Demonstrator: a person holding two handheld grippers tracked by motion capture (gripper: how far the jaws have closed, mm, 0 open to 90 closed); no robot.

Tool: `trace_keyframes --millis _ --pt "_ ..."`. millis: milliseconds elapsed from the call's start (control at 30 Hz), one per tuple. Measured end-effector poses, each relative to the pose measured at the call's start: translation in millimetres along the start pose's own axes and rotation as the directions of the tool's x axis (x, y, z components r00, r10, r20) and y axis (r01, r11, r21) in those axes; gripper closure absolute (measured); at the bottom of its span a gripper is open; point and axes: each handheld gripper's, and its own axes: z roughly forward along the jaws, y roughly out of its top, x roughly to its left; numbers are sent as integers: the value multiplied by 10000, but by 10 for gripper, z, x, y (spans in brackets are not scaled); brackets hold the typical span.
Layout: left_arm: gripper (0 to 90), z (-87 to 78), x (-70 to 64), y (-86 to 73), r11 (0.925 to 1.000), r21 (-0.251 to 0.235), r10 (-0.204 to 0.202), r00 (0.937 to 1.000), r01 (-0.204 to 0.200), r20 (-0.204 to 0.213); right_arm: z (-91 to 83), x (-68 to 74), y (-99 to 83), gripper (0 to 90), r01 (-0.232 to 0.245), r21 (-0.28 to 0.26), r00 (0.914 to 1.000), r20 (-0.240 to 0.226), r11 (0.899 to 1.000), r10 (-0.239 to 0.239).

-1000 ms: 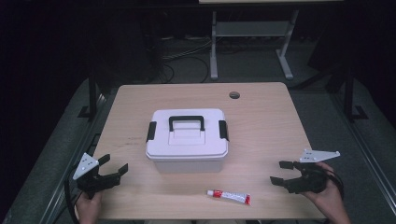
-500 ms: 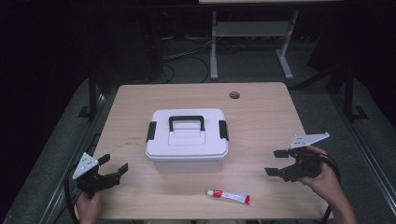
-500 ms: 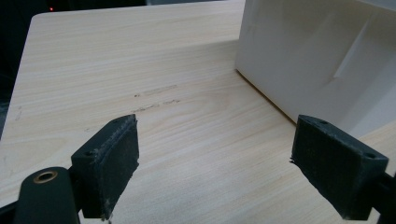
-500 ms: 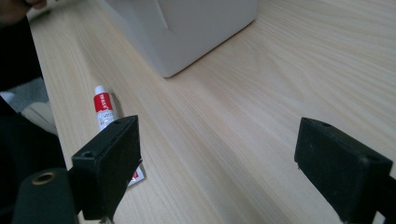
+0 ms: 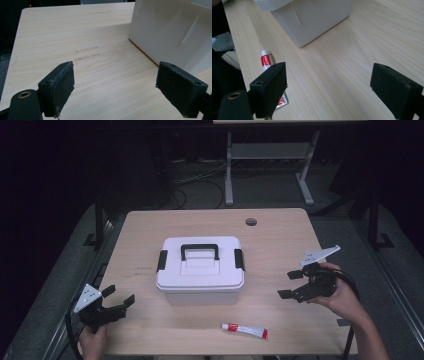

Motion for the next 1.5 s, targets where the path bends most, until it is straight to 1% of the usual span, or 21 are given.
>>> trace_keyframes --millis 33,100,133,167,200,267,300,367,400,467,500,633,700,800,1000,1100,1333,1400,1433,1500 --pt "141 -4 4 0 10000 -10 -20 10000 20 -7 4 2 24 135 66 40 9999 -89 10000 -66" --pt "141 -7 7 0 10000 -26 -22 10000 22 -2 20 14 75 135 150 208 9999 -38 9997 -149" --pt "141 -10 8 -1 10000 -24 -29 10000 29 -3 20 14 75 135 150 208 9999 -38 9997 -149" --pt "141 -12 9 -1 10000 -25 -34 10000 34 -13 30 15 98 135 227 265 9997 -75 9994 -225" --pt "141 -13 10 -2 10000 -25 -34 10000 34 -10 40 17 144 135 314 374 9993 -207 9988 -307" --pt "141 -14 11 -1 10000 -30 -33 10000 33 1 43 20 167 136 342 466 9992 -214 9983 -332" --pt "141 -15 11 -1 10000 -30 -25 10000 25 -7 57 23 218 135 434 625 9989 -231 9971 -420" --pt "141 -14 10 -2 10000 -27 -25 10000 25 -2 64 24 235 136 511 676 9985 -220 9964 -497" --pt "141 -13 10 -2 10000 -23 -36 10000 36 -13 75 26 276 136 614 780 9979 -277 9951 -594" --pt "141 -13 11 -2 10000 -30 -34 10000 34 -11 80 31 296 137 614 868 9979 -276 9943 -592" --pt "141 -13 11 -2 10000 -26 -32 10000 32 -4 84 29 339 138 720 879 9970 -343 9935 -692" --pt "141 -15 14 -2 10000 -19 -36 10000 36 -6 70 21 413 138 827 851 9960 -420 9929 -794" --pt "141 -15 15 -2 10000 -23 -44 10000 44 -8 65 20 433 138 842 898 9959 -392 9924 -809" --pt "141 -18 21 -2 10000 -54 -55 10000 55 -13 49 21 508 138 908 907 9950 -501 9917 -865" --pt "141 -17 20 -1 10000 -38 -60 10000 60 -18 38 30 589 138 1020 1033 9938 -542 9894 -968" --pt "141 -14 20 -1 10000 -13 -36 10000 36 -1 39 36 633 138 1070 1133 9932 -588 9878 -1008" --pt "141 -12 23 2 10000 -2 -33 10000 33 -15 49 62 772 139 1422 1297 9886 -684 9813 -1342" --pt "141 -12 26 2 10000 -31 -37 10000 37 -18 50 66 792 139 1449 1316 9881 -705 9807 -1365" --pt "141 -13 27 1 10000 -50 -60 10000 60 -5 51 81 837 139 1519 1352 9871 -709 9791 -1434" --pt "141 -15 29 1 10000 -56 -63 10000 63 -14 53 84 852 139 1528 1337 9867 -754 9792 -1437"
